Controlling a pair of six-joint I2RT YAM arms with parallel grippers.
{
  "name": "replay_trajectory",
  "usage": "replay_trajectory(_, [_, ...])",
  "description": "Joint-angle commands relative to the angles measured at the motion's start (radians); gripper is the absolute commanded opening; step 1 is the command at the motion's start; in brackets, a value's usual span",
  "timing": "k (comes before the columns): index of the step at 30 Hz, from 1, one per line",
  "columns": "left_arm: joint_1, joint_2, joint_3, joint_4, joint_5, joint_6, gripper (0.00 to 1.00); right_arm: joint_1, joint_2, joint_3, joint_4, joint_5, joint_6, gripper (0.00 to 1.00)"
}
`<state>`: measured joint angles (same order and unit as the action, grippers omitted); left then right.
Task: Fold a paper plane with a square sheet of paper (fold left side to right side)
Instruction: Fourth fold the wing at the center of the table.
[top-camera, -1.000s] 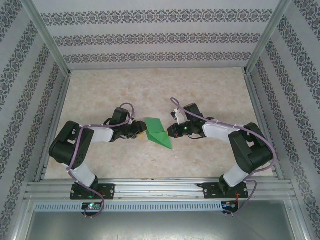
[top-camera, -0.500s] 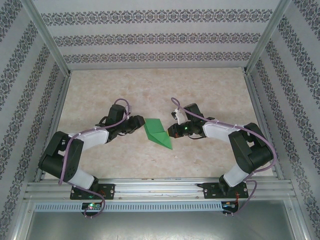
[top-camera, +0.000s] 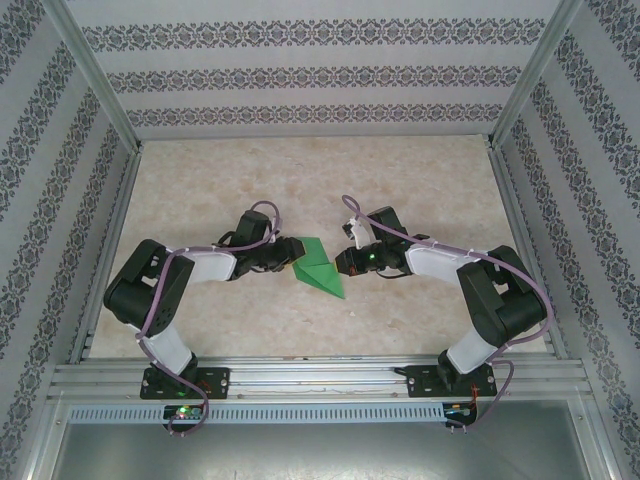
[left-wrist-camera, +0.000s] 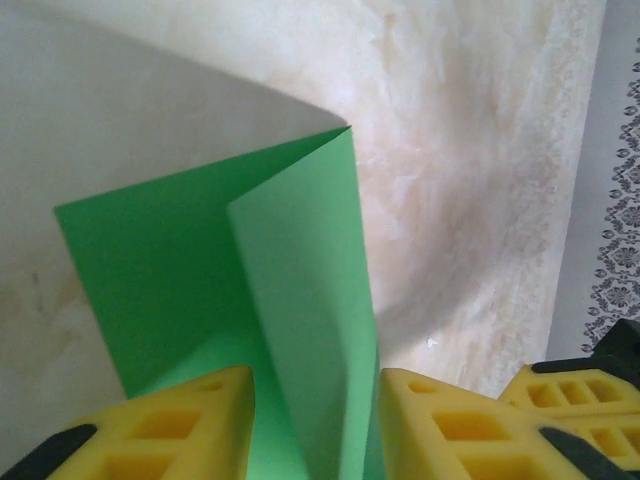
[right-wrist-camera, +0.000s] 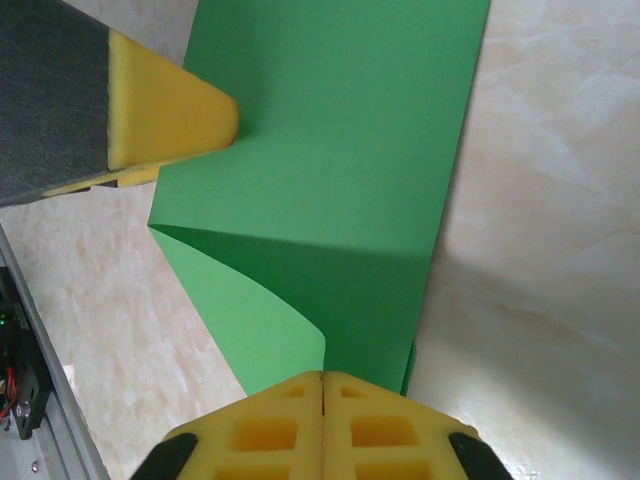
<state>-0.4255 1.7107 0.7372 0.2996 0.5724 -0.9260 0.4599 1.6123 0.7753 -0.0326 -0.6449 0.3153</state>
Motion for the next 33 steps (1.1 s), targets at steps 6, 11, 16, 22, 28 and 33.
replay_trajectory(6, [-0.013,0.012,0.032,0.044,0.017,-0.013,0.29,-0.006,-0.099,-0.016,-0.061,0.103,-0.027,0.39])
replay_trajectory(11, [-0.013,0.007,0.036,0.025,0.014,-0.008,0.28,0.026,-0.199,-0.007,-0.172,0.254,-0.085,0.54])
replay_trajectory(16, [-0.013,0.003,0.036,0.017,0.007,-0.003,0.28,0.077,-0.292,-0.023,-0.233,0.395,-0.133,0.64])
replay_trajectory(22, [-0.012,0.0,0.042,-0.002,0.006,0.006,0.28,0.133,-0.414,-0.091,-0.209,0.483,-0.181,0.82])
replay_trajectory(28, [-0.014,-0.002,0.048,0.001,0.01,0.007,0.28,0.216,-0.523,-0.161,-0.17,0.586,-0.217,0.98])
replay_trajectory(33, [-0.013,0.001,0.05,0.003,0.015,0.009,0.28,0.258,-0.526,-0.177,-0.16,0.624,-0.214,0.98])
